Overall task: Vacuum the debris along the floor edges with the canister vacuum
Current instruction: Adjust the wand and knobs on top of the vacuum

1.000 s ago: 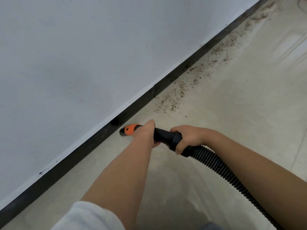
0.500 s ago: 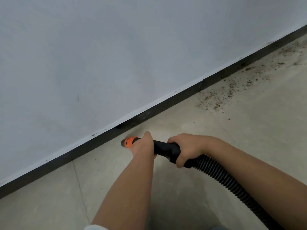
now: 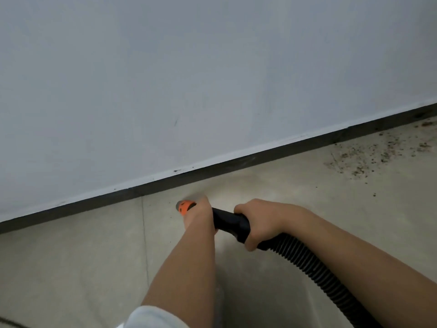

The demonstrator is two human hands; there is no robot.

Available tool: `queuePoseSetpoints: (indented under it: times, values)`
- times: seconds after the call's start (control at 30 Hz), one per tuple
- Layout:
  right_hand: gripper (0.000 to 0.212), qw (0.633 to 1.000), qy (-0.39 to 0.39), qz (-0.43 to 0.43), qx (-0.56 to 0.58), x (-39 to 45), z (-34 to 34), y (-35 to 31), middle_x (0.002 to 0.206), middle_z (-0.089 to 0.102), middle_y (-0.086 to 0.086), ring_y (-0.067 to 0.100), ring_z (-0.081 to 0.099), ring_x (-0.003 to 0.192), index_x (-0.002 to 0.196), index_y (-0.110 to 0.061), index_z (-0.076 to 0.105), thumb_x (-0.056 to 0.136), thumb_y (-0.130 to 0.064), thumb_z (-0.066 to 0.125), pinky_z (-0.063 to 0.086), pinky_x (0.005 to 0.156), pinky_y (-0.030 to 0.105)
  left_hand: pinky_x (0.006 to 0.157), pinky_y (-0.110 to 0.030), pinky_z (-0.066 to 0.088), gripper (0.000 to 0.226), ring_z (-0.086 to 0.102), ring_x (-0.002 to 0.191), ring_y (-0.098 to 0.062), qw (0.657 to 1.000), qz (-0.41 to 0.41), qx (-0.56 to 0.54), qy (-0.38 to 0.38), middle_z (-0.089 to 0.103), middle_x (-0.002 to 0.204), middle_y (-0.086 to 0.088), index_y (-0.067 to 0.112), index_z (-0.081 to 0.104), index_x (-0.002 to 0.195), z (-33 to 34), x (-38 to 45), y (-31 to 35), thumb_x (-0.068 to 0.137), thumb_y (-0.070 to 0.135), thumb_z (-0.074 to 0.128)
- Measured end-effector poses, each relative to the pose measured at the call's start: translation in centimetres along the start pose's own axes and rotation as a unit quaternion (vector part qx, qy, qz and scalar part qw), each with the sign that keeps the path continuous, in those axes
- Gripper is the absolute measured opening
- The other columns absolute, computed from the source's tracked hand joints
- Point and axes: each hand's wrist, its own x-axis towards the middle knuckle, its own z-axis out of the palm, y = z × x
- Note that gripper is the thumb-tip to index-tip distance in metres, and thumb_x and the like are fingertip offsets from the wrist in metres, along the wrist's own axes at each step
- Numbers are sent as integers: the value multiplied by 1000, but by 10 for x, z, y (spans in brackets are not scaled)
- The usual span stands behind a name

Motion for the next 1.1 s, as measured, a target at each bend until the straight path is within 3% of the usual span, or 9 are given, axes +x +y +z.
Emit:
queuePoseSetpoints:
  times: [0.03, 0.17, 0.3, 0.53, 0.63, 0.83, 1.1]
  values:
    - [34, 1000, -3, -12, -10, 9, 4, -6, 79, 55, -5, 12, 57, 65, 91, -21, 50, 67, -20, 73, 47, 54, 24, 94, -38, 46, 22, 51, 107, -30, 1000, -8, -5, 18, 46, 88, -12, 10, 38, 104, -9, 9, 1, 92, 27, 47]
    - [39, 998, -2, -45, -43, 35, 15, -20, 81, 51, -5, 16, 55, 73, 95, -20, 45, 68, -24, 73, 47, 63, 29, 95, -42, 47, 48, 56, 102, -32, 998, 16, -9, 66, 55, 111, -16, 3, 45, 120, -30, 33, 2, 86, 36, 53]
    - [38, 998, -10, -49, -30, 50, 6, -18, 82, 53, -5, 16, 58, 74, 93, -21, 46, 68, -22, 74, 51, 66, 30, 88, -42, 50, 49, 56, 103, -35, 996, 36, -58, 52, 55, 113, -17, 3, 42, 126, -28, 43, 7, 87, 32, 54]
    - [38, 993, -42, -73, -84, 72, 7, -48, 82, 54, -6, 15, 58, 77, 93, -22, 48, 66, -24, 74, 50, 65, 29, 95, -43, 47, 47, 57, 104, -35, 990, 38, -82, 109, 56, 117, -17, 3, 45, 126, -52, 54, 7, 89, 30, 51]
    - [34, 989, -61, -70, -114, 66, 2, -52, 85, 60, -3, 18, 62, 78, 92, -21, 52, 65, -23, 74, 51, 65, 32, 95, -39, 46, 47, 55, 102, -30, 991, 7, -89, 101, 55, 118, -15, 4, 45, 125, -58, 52, 3, 87, 31, 51]
    - [27, 981, -109, -48, -154, 36, -10, -45, 84, 68, 3, 20, 66, 74, 74, -26, 52, 62, -20, 75, 50, 59, 29, 100, -45, 43, 44, 53, 111, -39, 991, -8, -98, 89, 52, 125, -19, 5, 45, 123, -41, 27, -25, 89, 32, 49]
    - [26, 991, -70, 14, -115, -13, -24, -7, 82, 69, 5, 20, 68, 68, 75, -25, 53, 62, -19, 76, 55, 62, 34, 101, -45, 42, 45, 51, 115, -39, 997, 13, -65, 30, 50, 129, -21, 3, 43, 125, 10, -6, -31, 89, 30, 48]
